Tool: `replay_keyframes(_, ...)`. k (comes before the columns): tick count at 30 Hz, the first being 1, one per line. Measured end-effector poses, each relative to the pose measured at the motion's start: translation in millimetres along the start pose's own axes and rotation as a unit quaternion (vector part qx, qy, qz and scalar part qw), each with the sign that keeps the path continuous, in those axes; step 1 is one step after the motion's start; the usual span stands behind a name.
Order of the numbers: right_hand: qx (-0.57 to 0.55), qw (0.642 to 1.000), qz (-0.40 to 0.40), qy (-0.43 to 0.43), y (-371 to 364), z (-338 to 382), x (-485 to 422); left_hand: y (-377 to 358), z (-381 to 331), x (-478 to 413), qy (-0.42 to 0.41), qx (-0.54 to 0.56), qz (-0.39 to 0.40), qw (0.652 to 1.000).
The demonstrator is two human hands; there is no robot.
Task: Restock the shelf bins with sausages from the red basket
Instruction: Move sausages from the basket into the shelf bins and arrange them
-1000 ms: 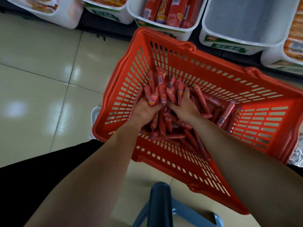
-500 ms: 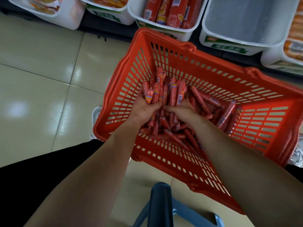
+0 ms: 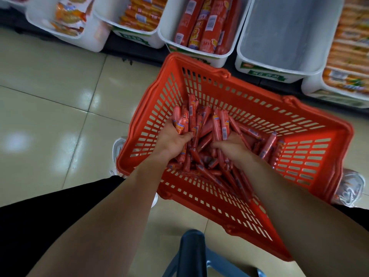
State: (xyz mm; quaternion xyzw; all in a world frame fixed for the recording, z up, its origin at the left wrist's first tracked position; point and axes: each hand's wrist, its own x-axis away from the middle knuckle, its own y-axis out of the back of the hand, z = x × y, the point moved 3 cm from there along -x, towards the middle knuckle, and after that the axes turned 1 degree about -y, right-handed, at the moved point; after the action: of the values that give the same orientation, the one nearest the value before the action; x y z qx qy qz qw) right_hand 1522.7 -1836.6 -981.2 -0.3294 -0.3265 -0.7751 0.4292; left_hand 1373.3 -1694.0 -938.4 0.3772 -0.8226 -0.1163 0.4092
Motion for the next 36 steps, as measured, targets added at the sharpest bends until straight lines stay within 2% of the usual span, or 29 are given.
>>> replay_keyframes(5, 0.065, 0.996, 0.003, 0.053, 25.9, 14.5, 45.5, 16.0, -34.5, 22.7, -0.004, 0.026, -0.011, 1.000)
replay_keyframes(10, 0.099, 0.989, -0.014, 0.104, 59.9, 38.8, 91.7, 25.6, -77.0, 55.8, -0.036, 0.042, 0.017, 0.998)
replay_keyframes(18, 0.080, 0.975, -0.124, 0.166, 144.8, 88.3, 129.9, 21.7, -156.8, 72.0, -0.112, 0.007, 0.021, 0.993)
replay_keyframes(24, 0.062, 0.969, -0.173, 0.167, 195.4, 131.7, 97.8, 16.7, -209.8, 40.3, -0.122, 0.017, 0.030, 0.992)
replay_keyframes(28, 0.069, 0.966, -0.175, 0.180, 209.5, 167.7, 51.6, 13.3, -228.3, 1.6, -0.104, 0.028, 0.045, 0.993)
replay_keyframes(33, 0.190, 0.942, -0.189, 0.201, 216.9, 204.1, -17.1, 10.8, -236.0, -47.9, -0.122, 0.029, 0.019, 0.992)
replay_keyframes(36, 0.278, 0.926, -0.165, 0.194, 217.2, 208.4, -54.1, 11.9, -238.4, -68.6, -0.134, 0.031, 0.004, 0.991)
